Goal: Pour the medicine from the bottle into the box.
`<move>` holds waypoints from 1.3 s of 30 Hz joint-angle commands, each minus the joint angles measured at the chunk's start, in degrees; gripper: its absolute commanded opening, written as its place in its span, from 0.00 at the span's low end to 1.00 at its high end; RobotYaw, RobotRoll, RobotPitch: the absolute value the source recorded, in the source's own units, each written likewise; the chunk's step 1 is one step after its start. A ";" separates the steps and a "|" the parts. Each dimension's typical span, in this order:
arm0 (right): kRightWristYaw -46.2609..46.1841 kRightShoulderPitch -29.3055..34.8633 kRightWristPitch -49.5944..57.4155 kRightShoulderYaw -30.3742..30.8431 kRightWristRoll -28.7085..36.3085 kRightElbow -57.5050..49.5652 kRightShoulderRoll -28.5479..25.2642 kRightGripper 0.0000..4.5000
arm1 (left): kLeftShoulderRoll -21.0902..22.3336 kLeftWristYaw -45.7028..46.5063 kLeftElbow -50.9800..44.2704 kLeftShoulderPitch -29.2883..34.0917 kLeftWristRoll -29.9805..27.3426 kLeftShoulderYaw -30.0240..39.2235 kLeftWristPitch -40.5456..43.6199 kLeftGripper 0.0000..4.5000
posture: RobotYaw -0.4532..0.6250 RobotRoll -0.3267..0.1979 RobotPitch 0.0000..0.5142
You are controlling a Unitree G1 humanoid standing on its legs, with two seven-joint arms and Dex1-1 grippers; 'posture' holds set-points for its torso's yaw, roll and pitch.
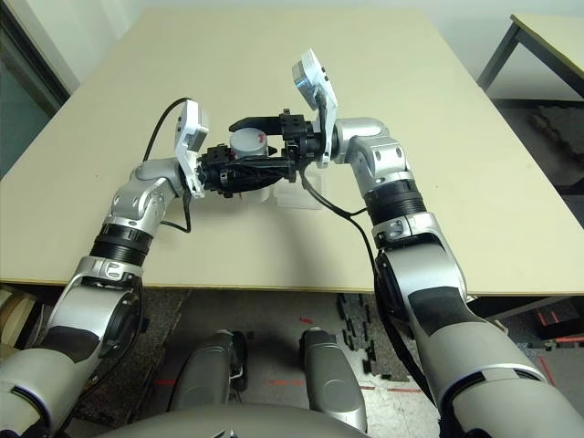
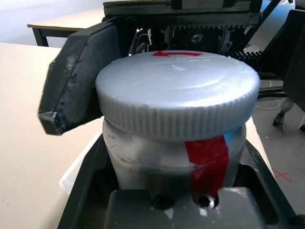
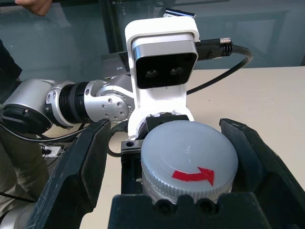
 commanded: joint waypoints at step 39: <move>-8.84 -3.30 -7.52 -0.39 -6.01 9.96 1.43 1.00 | 1.54 2.74 -3.12 2.08 0.21 0.04 3.31 0.63 | 0.27 0.62 0.20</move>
